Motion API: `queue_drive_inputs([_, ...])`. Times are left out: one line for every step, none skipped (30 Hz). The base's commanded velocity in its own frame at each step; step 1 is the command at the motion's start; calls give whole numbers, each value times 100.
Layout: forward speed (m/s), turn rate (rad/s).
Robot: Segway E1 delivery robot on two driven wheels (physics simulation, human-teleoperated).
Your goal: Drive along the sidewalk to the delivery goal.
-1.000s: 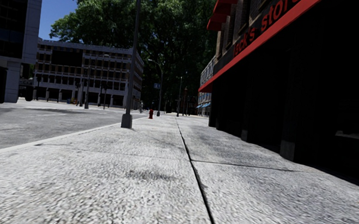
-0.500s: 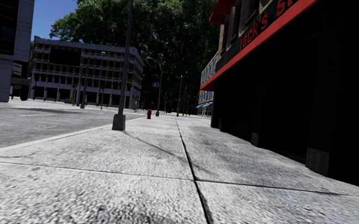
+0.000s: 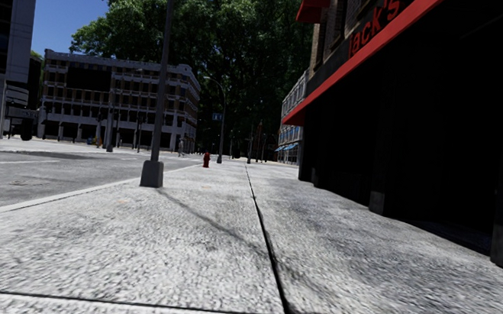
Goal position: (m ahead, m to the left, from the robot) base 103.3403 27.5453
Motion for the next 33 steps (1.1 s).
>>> queue_drive_inputs([200, 0])
queue_drive_inputs([200, 0])
queue_drive_inputs([200, 0])
queue_drive_inputs([200, 0])
queue_drive_inputs([200, 0])
queue_drive_inputs([200, 0])
queue_drive_inputs([200, 0])
queue_drive_inputs([200, 0])
queue_drive_inputs([200, 0])
queue_drive_inputs([200, 0])
queue_drive_inputs([200, 0])
queue_drive_inputs([200, 0])
queue_drive_inputs([200, 0])
queue_drive_inputs([200, 0])
queue_drive_inputs([200, 0])
queue_drive_inputs([200, 0])
queue_drive_inputs([200, 0])
queue_drive_inputs([200, 0])
queue_drive_inputs([200, 0])
queue_drive_inputs([200, 0])
queue_drive_inputs([200, 0])
queue_drive_inputs([200, 0])
queue_drive_inputs([200, 0])
queue_drive_inputs([200, 0])
queue_drive_inputs([200, 0])
queue_drive_inputs([200, 0])
queue_drive_inputs([200, 0])
queue_drive_inputs([200, 0])
queue_drive_inputs([200, 0])
queue_drive_inputs([200, 0])
queue_drive_inputs([200, 0])
queue_drive_inputs([200, 0])
queue_drive_inputs([200, 0])
